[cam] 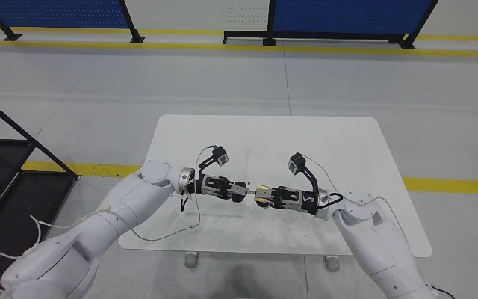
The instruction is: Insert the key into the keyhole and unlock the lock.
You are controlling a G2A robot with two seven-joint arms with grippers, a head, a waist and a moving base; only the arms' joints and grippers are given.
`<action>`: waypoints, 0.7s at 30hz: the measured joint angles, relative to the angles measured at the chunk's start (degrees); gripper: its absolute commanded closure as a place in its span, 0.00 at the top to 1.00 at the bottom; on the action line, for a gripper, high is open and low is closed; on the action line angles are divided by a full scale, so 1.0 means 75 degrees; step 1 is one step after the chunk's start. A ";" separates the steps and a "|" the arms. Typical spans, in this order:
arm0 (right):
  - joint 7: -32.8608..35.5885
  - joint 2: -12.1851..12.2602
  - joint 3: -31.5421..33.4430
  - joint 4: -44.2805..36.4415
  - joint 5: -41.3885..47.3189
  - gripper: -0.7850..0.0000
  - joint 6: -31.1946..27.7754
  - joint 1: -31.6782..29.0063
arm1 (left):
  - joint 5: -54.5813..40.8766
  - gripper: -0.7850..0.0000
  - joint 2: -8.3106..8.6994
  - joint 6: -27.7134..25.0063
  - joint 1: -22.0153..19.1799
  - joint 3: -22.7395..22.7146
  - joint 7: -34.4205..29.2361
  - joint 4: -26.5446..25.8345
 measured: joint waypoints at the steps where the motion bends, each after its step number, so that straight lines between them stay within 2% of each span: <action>1: 0.0000 0.0000 0.0000 0.0000 0.0000 0.00 0.0000 0.0000 | 0.0014 0.00 -0.0027 0.0079 -0.0004 -0.0014 -0.0007 0.0027; 8: 0.0000 0.0000 0.0000 0.0000 0.0000 0.00 0.0000 0.0000 | 0.0125 0.00 -0.0174 0.0327 0.0005 -0.0113 -0.0017 0.0120; 21: 0.0000 0.0000 0.0000 0.0000 0.0000 0.00 0.0000 0.0000 | 0.0253 0.00 -0.0397 0.0379 0.0067 -0.0364 -0.0257 0.0273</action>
